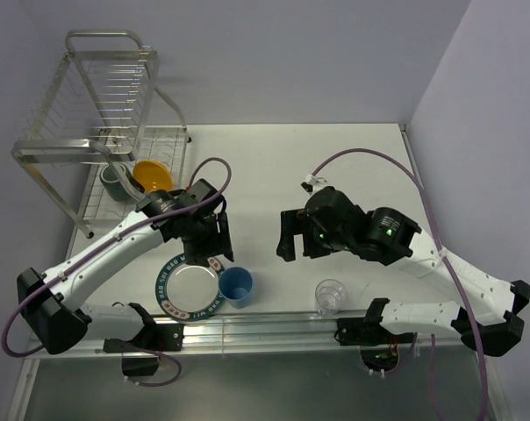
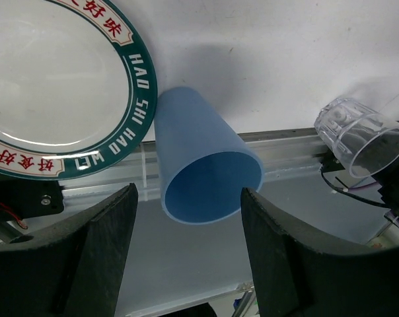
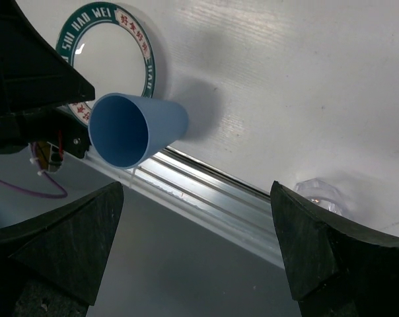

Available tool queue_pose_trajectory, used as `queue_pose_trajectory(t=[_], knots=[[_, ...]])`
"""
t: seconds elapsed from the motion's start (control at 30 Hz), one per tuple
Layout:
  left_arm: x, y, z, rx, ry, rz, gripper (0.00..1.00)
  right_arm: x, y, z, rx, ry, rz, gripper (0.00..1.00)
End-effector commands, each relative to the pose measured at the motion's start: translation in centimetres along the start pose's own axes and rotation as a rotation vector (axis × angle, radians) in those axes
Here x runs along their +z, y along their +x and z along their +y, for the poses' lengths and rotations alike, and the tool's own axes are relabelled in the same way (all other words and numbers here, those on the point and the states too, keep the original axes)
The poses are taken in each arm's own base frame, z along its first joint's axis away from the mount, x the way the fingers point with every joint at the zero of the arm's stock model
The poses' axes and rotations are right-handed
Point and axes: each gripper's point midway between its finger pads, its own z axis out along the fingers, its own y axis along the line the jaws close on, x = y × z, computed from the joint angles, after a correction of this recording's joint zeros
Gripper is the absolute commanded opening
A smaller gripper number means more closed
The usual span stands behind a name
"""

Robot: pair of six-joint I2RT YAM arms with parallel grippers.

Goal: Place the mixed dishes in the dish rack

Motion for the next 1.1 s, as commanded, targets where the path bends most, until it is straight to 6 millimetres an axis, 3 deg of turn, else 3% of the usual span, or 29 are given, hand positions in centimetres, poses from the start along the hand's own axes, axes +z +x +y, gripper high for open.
queue_pose_trajectory(t=[0.0, 0.23, 0.47, 0.73, 1.07], knots=[[-0.6, 0.5, 0.5, -0.012, -0.010, -0.023, 0.69, -0.8, -1.6, 0.1, 0.042, -0.025, -0.088, 1.00], [-0.3, 2.4, 1.4, -0.011, 0.006, -0.004, 0.67, -0.5, -1.2, -0.2, 0.054, -0.022, -0.077, 0.99], [1.9, 4.5, 3.1, -0.007, -0.010, 0.038, 0.65, -0.5, -1.4, 0.0, 0.062, -0.029, -0.080, 1.00], [4.2, 4.0, 2.5, 0.055, -0.038, 0.050, 0.60, -0.1, -1.9, 0.5, 0.056, -0.026, -0.072, 0.99], [5.0, 3.6, 2.0, 0.082, -0.049, 0.054, 0.43, 0.2, -2.0, 0.2, 0.034, -0.004, -0.071, 0.99]])
